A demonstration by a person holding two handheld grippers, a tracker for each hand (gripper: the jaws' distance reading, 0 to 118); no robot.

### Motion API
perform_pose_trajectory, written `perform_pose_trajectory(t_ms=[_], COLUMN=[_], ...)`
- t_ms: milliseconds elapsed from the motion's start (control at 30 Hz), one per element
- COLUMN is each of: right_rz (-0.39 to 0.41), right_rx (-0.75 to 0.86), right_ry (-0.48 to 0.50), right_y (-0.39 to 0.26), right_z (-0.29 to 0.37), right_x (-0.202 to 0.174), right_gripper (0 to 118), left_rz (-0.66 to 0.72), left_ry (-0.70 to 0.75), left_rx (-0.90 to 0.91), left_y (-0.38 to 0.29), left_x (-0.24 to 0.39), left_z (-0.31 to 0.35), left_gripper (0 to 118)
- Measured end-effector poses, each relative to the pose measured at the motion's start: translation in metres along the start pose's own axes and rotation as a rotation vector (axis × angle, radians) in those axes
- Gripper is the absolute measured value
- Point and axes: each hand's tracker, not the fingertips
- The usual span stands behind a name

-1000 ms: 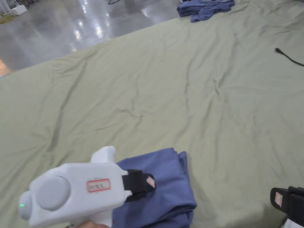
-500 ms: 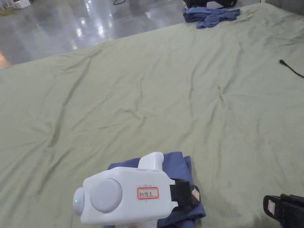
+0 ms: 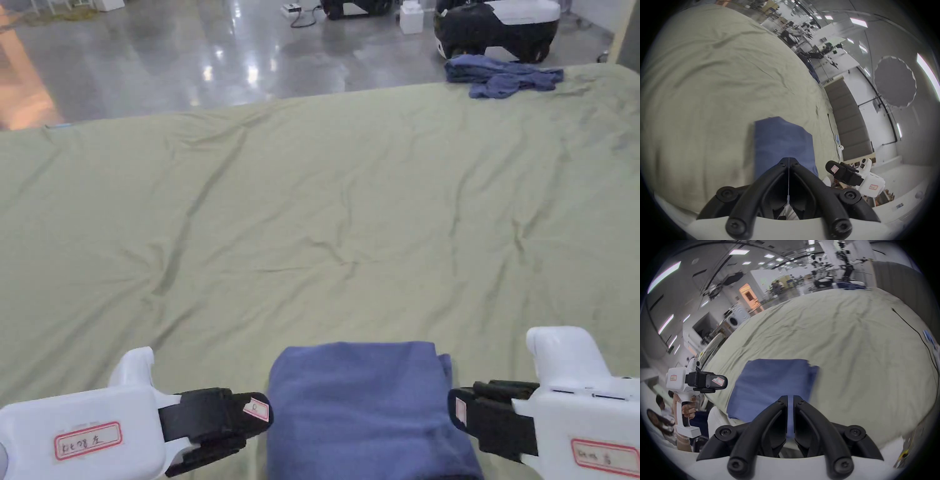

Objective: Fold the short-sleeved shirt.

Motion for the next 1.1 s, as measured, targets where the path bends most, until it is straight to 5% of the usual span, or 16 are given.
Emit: perform_pose_trajectory(t_ms=[33,100,133,400,600,667,700,767,833,1100], right_rz=[0.037,0.081,0.108,0.077,0.059,0.049,0.044,0.024,0.012,0.020], right_rx=[-0.009,-0.058,-0.087,-0.126,-0.121,-0.121,-0.121,-0.117,-0.116,-0.068], right_ry=[0.012,-0.078,-0.123,-0.114,-0.102,-0.100,-0.099,-0.079,-0.089,-0.079], right_y=[0.003,0.006,0.005,0.000,-0.001,-0.001,-0.001,0.000,0.001,0.005], right_z=[-0.010,-0.034,-0.046,-0.058,-0.058,-0.057,-0.057,-0.055,-0.051,-0.034], right_x=[-0.004,-0.012,-0.013,0.000,0.002,0.002,0.003,0.004,0.002,-0.013], right_gripper=[9,9,9,9,9,9,9,9,9,9], left_rz=[0.034,0.087,0.119,0.237,0.185,0.154,0.113,0.104,0.124,-0.028], left_ry=[-0.012,-0.041,-0.070,-0.148,-0.202,-0.181,-0.133,-0.020,-0.119,0.003], left_rx=[0.003,-0.010,-0.010,-0.092,-0.195,-0.203,-0.206,-0.210,-0.231,-0.222], left_y=[0.000,0.002,0.002,0.008,0.008,0.010,0.012,0.016,0.018,0.064], left_x=[-0.008,-0.023,-0.029,-0.053,-0.047,-0.040,-0.037,-0.040,-0.041,-0.046], left_z=[0.003,0.001,0.000,-0.042,-0.084,-0.092,-0.094,-0.097,-0.093,-0.040], left_gripper=[15,90,93,93,93,69,36,35,35,31])
